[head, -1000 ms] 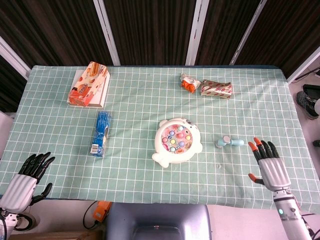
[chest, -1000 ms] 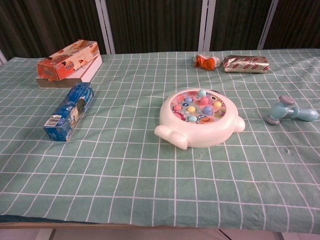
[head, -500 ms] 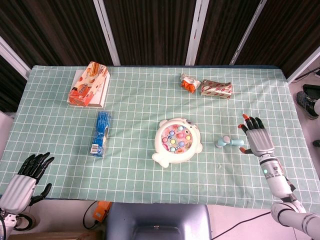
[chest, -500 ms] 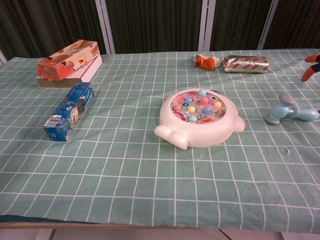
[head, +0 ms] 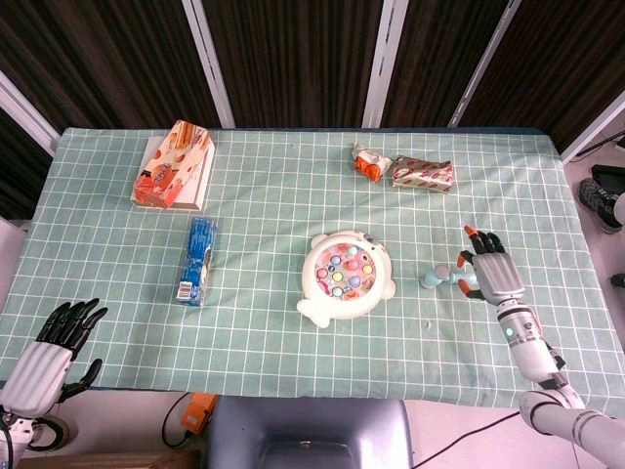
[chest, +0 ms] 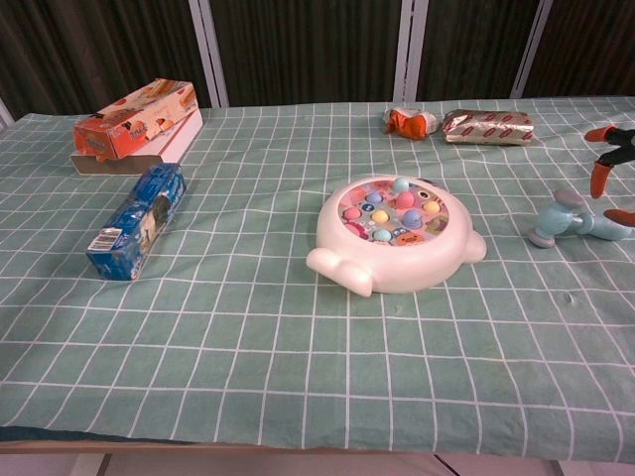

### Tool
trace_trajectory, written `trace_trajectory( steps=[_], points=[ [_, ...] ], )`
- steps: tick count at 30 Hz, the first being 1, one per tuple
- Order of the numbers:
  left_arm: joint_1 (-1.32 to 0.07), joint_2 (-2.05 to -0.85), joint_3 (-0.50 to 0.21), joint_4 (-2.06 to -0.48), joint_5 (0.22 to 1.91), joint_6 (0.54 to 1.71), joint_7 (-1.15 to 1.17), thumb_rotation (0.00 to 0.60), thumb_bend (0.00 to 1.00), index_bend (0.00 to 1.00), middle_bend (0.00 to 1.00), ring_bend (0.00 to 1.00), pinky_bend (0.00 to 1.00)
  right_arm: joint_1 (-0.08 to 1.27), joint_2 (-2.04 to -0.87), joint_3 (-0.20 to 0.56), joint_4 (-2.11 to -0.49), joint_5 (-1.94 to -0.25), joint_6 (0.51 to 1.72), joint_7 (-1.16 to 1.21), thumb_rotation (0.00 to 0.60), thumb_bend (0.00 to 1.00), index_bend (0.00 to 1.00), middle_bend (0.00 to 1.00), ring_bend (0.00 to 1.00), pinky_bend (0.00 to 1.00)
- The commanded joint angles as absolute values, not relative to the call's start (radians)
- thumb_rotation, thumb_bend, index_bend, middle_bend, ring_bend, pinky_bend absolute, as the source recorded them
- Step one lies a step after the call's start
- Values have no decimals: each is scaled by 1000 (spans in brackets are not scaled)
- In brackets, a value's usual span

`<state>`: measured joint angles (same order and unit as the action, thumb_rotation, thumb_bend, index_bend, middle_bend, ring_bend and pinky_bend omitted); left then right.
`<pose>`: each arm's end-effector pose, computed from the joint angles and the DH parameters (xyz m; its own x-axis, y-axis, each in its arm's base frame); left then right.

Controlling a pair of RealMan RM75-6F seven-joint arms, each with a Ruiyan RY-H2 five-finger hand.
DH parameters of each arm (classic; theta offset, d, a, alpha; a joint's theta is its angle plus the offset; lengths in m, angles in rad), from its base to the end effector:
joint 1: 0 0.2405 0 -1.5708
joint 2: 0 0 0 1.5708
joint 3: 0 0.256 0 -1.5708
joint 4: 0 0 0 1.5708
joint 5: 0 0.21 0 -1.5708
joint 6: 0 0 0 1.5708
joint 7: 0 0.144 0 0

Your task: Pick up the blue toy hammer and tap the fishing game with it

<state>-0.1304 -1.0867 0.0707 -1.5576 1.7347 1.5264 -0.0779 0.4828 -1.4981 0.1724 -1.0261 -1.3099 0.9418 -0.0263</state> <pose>-0.2945 0.1660 0.1499 0.4240 0.0721 0.9028 0.8794 -0.2709 -0.3913 -0.3272 -0.3424 0.0589 0.5316 -0.2144 0.8194 -0.8452 -0.0720 0.5295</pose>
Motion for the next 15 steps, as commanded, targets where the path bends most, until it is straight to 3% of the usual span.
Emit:
trace_trajectory(
  steps=[1, 15],
  points=[
    [-130, -1086, 70, -1557, 1734, 1528, -80, 600, 410, 0, 0, 0, 0, 493, -1516, 167, -1011, -1310, 935, -22, 600, 517, 574, 0, 0, 83],
    [-128, -1082, 69, -1553, 1735, 1536, -96, 600, 408, 0, 0, 0, 0, 511, -1558, 158, -977, -1296, 927, -27, 600, 518, 587, 0, 0, 97]
  ],
)
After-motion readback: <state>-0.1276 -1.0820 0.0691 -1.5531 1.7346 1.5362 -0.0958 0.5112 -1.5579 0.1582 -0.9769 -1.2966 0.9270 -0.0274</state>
